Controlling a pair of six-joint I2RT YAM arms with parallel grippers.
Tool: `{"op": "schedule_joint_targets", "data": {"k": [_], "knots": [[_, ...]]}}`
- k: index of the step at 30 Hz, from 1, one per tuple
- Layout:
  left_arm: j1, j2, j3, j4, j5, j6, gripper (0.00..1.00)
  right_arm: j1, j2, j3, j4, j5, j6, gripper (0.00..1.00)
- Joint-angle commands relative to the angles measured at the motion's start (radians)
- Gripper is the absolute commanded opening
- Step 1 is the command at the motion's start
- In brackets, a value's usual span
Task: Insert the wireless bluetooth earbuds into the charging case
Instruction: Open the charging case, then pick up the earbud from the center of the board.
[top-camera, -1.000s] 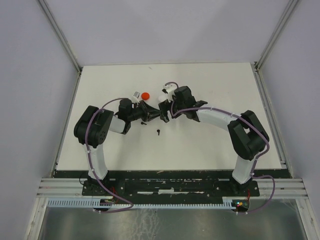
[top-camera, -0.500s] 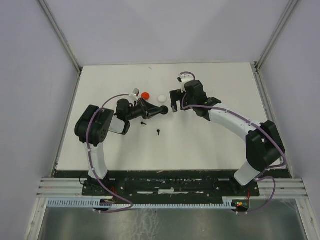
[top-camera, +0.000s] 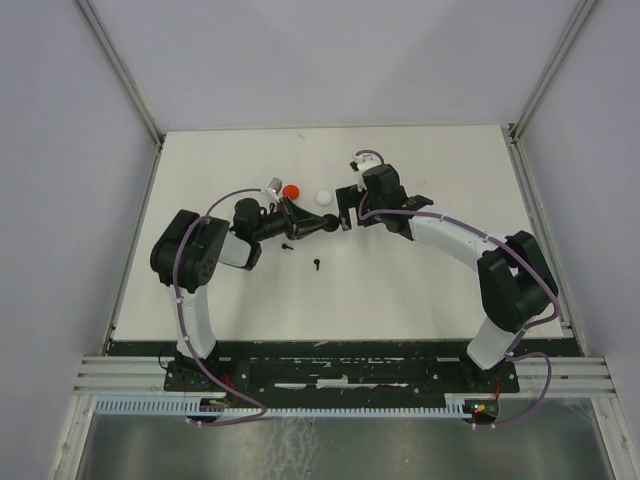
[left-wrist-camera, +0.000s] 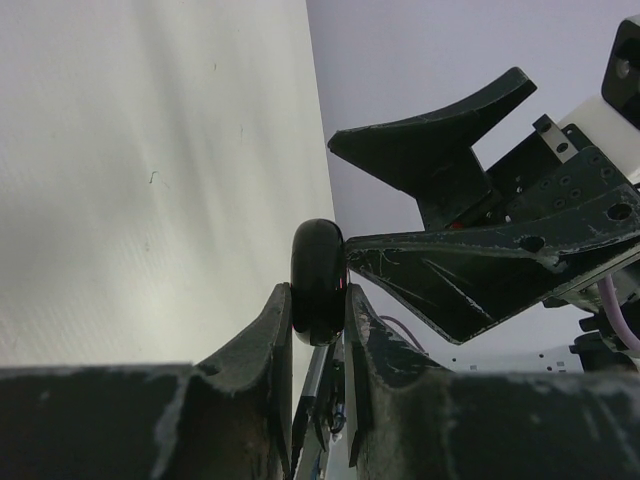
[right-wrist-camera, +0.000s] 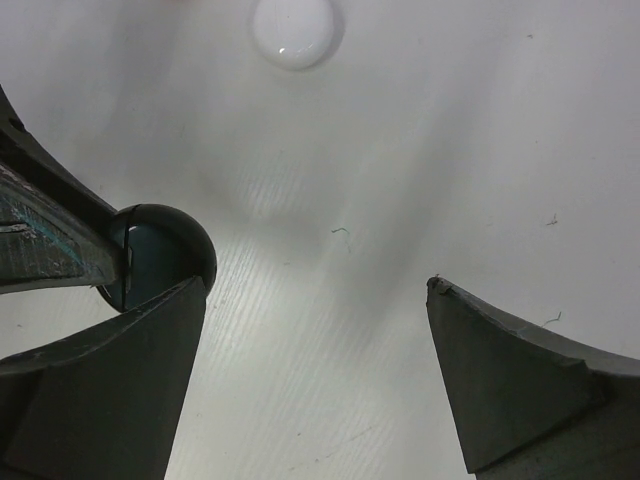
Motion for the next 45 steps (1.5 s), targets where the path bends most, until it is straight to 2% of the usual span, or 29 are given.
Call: {"op": "schedule_joint_targets", "data": {"k": [1, 17, 24, 30, 35, 40, 45], "knots": [[-0.013, -0.041, 0.002, 0.014, 0.029, 0.026, 0.03, 0.005, 0.017, 0.051, 0.047, -0.033, 0.020, 0.99], [-0.019, -0.097, 0.000, -0.007, 0.030, 0.027, 0.03, 0.005, 0.073, 0.058, 0.042, -0.005, 0.030, 1.00], [0.076, -0.156, -0.049, -0.013, 0.010, -0.004, 0.03, 0.012, 0.039, 0.022, -0.008, 0.058, 0.035, 1.00], [0.163, -0.228, -0.142, -0.027, -0.009, -0.010, 0.03, 0.119, 0.044, 0.007, -0.020, 0.065, 0.027, 0.94], [0.210, -0.283, -0.201, -0.032, -0.023, -0.022, 0.03, 0.210, 0.099, 0.048, -0.053, 0.082, 0.055, 0.84], [0.249, -0.320, -0.228, -0.046, -0.007, -0.019, 0.03, 0.248, 0.136, 0.086, -0.085, 0.081, 0.077, 0.73], [0.273, -0.322, -0.253, -0.036, 0.001, -0.027, 0.03, 0.274, 0.189, 0.139, -0.130, 0.088, 0.076, 0.71]]}}
